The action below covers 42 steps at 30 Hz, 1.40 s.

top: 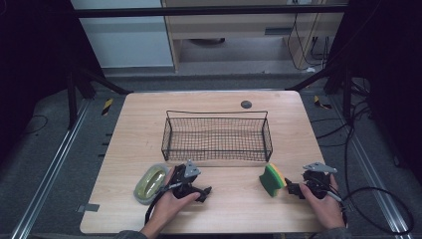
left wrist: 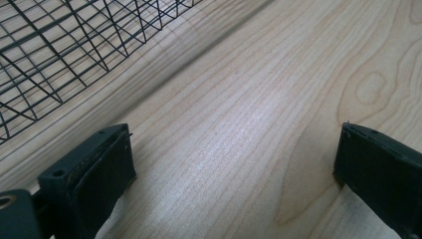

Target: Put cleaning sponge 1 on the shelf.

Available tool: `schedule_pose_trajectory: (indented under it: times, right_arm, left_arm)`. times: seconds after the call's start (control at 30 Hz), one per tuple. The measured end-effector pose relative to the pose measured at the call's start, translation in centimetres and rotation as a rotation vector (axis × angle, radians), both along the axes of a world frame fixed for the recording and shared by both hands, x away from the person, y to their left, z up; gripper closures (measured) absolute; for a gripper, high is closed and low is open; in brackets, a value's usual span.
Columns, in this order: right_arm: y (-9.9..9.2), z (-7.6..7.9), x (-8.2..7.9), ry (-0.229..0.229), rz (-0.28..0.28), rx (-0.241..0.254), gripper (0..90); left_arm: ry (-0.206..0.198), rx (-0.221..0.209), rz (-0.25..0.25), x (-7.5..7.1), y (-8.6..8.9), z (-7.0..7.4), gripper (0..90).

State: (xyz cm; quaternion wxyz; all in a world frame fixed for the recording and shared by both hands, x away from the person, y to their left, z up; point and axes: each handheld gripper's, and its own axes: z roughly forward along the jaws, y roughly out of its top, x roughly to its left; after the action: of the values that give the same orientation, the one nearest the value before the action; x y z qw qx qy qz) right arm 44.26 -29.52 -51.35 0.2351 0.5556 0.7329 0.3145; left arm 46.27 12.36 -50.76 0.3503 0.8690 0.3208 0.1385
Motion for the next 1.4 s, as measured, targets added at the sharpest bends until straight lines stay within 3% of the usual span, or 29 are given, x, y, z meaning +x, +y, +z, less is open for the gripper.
schedule_pose_trajectory:
  times: [0.23, 0.27, 0.3, 0.37, 0.43, 0.47, 0.53, 0.63, 0.73, 0.8, 0.87, 0.93, 1.07, 1.17, 1.4]
  right_arm:
    - [0.0, 0.0, 0.1, -0.003, 0.004, -0.003, 0.5]
    - [0.0, 0.0, 0.1, -0.003, 0.005, -0.002, 0.5]
    - [0.0, 0.0, 0.1, -0.003, 0.005, -0.002, 0.5]
    - [0.0, 0.0, 0.1, -0.003, 0.006, -0.002, 0.4]
    - [0.0, 0.0, 0.1, -0.003, 0.007, -0.002, 0.5]
    - [0.0, 0.0, 0.1, -0.003, 0.007, -0.002, 0.5]
    - [-0.1, 0.0, 0.2, -0.002, 0.012, -0.003, 0.5]
    - [-0.1, 0.0, 0.2, -0.003, 0.014, -0.005, 0.5]
    - [-0.1, 0.0, 0.2, -0.001, 0.014, -0.003, 0.5]
    - [-0.1, 0.0, 0.2, -0.002, 0.014, -0.003, 0.5]
    - [-0.1, 0.0, 0.2, -0.003, 0.015, -0.004, 0.5]
    - [-0.1, 0.0, 0.2, -0.003, 0.015, -0.004, 0.4]
    - [-0.1, 0.0, 0.2, -0.002, 0.014, -0.004, 0.5]
    - [-0.1, 0.0, 0.2, -0.003, 0.014, -0.004, 0.5]
    - [-0.1, 0.0, 0.2, -0.003, 0.015, -0.006, 0.5]
  left_arm:
    - [-0.004, 0.008, -0.027, -1.1, 0.4, 1.6, 5.9]
    - [-0.014, 0.031, -0.034, -1.6, 0.7, 2.7, 6.1]
    - [-0.014, 0.031, -0.034, -1.6, 0.7, 2.7, 6.5]
    - [-0.039, 0.035, -0.019, -2.2, 1.0, 4.5, 6.7]
    - [-0.045, 0.092, -0.001, -2.9, 1.5, 6.8, 6.7]
    - [-0.045, 0.092, -0.001, -2.9, 1.5, 6.8, 6.7]
    - [-0.016, 0.123, 0.017, -3.2, 2.8, 8.6, 6.5]
    - [0.011, 0.151, 0.034, -3.0, 4.0, 9.5, 6.3]
    - [0.065, 0.156, 0.066, -2.5, 5.8, 10.1, 6.0]
    - [0.078, 0.202, 0.092, -2.1, 7.3, 10.3, 6.6]
    - [0.087, 0.207, 0.097, -1.9, 8.0, 10.4, 8.4]
    - [0.096, 0.243, 0.114, -1.7, 9.1, 10.7, 10.5]
    - [0.110, 0.267, 0.133, -1.5, 10.1, 11.1, 12.5]
    - [0.162, 0.257, 0.167, -1.1, 11.1, 11.2, 13.5]
    - [0.203, 0.274, 0.172, -0.7, 12.0, 11.1, 25.6]
